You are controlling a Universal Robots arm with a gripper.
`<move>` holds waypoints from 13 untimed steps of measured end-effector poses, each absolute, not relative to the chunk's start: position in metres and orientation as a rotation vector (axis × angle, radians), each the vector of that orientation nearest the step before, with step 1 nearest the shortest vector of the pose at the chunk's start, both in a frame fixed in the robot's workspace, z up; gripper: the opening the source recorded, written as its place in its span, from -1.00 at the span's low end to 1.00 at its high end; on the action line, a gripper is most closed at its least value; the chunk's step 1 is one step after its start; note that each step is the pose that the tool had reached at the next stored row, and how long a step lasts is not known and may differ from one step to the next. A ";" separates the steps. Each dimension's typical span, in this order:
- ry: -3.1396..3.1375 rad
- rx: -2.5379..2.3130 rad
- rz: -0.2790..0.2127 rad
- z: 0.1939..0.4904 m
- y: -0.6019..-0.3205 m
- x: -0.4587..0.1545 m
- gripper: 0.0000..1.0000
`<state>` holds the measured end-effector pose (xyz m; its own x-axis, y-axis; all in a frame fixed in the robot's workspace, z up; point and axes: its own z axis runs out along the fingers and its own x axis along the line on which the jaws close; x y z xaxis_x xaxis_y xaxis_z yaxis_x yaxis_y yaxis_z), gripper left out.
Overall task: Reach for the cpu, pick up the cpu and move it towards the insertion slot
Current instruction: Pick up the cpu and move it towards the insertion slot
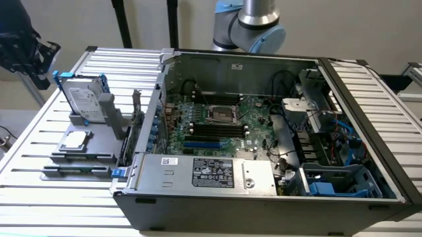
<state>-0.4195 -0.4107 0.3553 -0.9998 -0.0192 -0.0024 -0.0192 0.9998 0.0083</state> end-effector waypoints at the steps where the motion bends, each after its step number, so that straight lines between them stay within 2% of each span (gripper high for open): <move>1: 3.139 -0.030 0.013 0.355 -0.411 -0.420 -0.79; 3: 3.139 -0.030 0.013 0.354 -0.411 -0.421 -0.79; 5: 3.139 -0.030 0.013 0.353 -0.411 -0.422 -0.65; 6: 3.139 -0.030 0.013 0.353 -0.411 -0.423 -0.65; 9: 3.139 -0.030 0.013 0.349 -0.411 -0.423 -0.29; 10: 3.139 -0.030 0.013 0.347 -0.411 -0.423 -0.29; 13: 3.139 -0.030 0.013 0.341 -0.411 -0.423 0.06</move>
